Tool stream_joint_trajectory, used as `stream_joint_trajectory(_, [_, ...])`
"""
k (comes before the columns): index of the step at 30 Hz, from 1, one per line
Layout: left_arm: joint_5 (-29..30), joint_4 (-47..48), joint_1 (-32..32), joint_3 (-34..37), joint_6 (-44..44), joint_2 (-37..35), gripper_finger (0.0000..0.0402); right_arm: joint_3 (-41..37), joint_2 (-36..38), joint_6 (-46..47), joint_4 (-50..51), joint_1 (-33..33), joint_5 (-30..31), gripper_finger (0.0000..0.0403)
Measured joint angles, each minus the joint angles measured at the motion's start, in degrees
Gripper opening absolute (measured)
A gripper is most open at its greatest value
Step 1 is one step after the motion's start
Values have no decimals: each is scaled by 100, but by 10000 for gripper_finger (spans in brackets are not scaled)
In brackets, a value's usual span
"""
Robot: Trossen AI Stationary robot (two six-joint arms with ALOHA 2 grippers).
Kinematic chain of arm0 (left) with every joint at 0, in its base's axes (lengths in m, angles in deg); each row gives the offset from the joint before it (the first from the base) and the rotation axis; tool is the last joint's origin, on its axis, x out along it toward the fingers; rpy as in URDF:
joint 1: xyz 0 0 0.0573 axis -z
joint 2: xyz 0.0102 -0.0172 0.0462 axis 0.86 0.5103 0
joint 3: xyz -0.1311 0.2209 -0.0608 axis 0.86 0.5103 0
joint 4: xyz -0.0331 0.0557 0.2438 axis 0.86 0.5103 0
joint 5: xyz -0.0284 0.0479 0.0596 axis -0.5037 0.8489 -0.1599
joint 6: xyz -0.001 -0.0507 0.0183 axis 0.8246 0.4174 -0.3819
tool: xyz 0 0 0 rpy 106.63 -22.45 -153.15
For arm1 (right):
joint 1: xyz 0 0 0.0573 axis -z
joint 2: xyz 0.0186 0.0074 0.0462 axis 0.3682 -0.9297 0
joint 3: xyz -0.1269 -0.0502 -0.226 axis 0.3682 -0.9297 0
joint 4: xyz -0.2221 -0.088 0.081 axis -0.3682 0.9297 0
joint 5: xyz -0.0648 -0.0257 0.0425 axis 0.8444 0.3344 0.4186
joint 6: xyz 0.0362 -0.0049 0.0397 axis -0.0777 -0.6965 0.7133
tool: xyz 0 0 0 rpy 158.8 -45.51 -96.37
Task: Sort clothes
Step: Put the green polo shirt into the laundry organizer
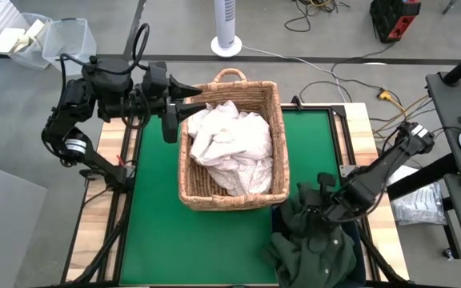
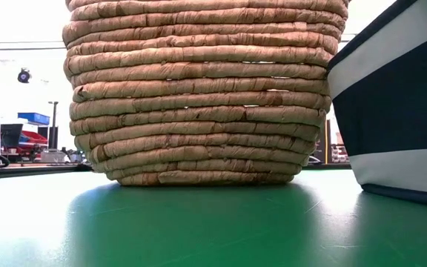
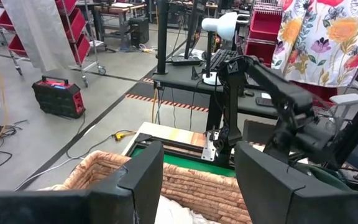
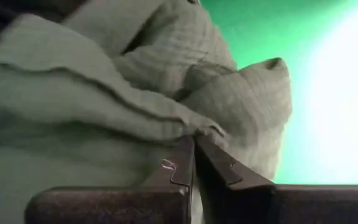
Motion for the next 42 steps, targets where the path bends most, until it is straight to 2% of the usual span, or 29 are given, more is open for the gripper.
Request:
stream_joint_trajectory(8, [0, 4, 0, 0, -11, 0, 175, -1189, -29, -415, -2412, 120, -179, 9])
stream_joint_trajectory(12, [0, 23, 0, 0, -11, -1, 175, -1586, -178, -264, -2899, 118, -227, 9])
stream_joint_trajectory(20, [41, 27, 0, 0, -13, -2, 175, -1703, -413, -229, -2872, 118, -272, 9])
stream_joint_trajectory(24, [422, 11, 2, 0, 36, 35, 175, -1530, -226, -14, -2773, 118, -395, 9])
stream_joint_trajectory(28, [438, 10, 2, 0, 333, 43, 175, -1190, 72, -9, -2631, 122, -741, 9])
stream_joint_trajectory(34, [433, 11, 66, 0, 440, 13, 175, -383, 420, 39, -1681, 118, -758, 9])
stream_joint_trajectory(42, [433, 43, 66, 0, 342, 13, 175, 646, 631, 54, -325, 120, -263, 9])
